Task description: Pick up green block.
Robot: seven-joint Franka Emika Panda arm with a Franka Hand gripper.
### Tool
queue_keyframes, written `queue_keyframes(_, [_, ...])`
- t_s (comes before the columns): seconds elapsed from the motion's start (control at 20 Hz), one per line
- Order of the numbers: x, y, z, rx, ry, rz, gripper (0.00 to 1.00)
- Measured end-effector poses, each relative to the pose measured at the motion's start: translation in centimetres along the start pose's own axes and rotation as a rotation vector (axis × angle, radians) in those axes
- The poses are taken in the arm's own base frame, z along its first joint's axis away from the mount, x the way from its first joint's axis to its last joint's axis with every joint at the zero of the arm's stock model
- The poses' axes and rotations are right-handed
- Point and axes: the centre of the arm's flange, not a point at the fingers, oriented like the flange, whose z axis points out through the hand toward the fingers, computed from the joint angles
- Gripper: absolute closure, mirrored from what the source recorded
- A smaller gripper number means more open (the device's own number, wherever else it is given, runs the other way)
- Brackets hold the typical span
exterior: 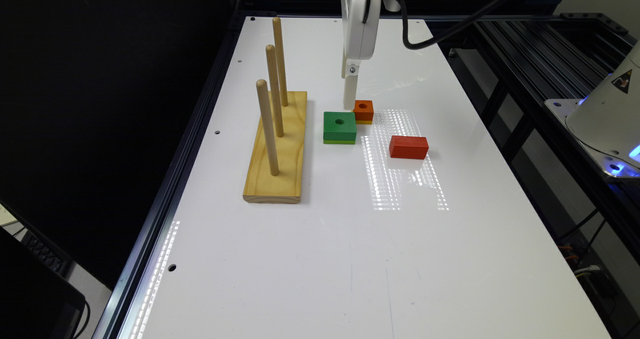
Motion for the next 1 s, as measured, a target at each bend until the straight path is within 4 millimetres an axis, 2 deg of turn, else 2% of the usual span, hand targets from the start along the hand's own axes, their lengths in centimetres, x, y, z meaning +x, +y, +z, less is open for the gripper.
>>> queue_keyframes(0.65, [0.3, -0.6, 0.3, 0.001, 0.000, -0.004, 0.00])
queue_keyframes(0.75, [0.2, -0.5, 0.8, -0.004, -0.007, -0.004, 0.00])
queue_keyframes(1.0, [0.2, -0.6, 4.1, -0.004, -0.011, -0.004, 0.00])
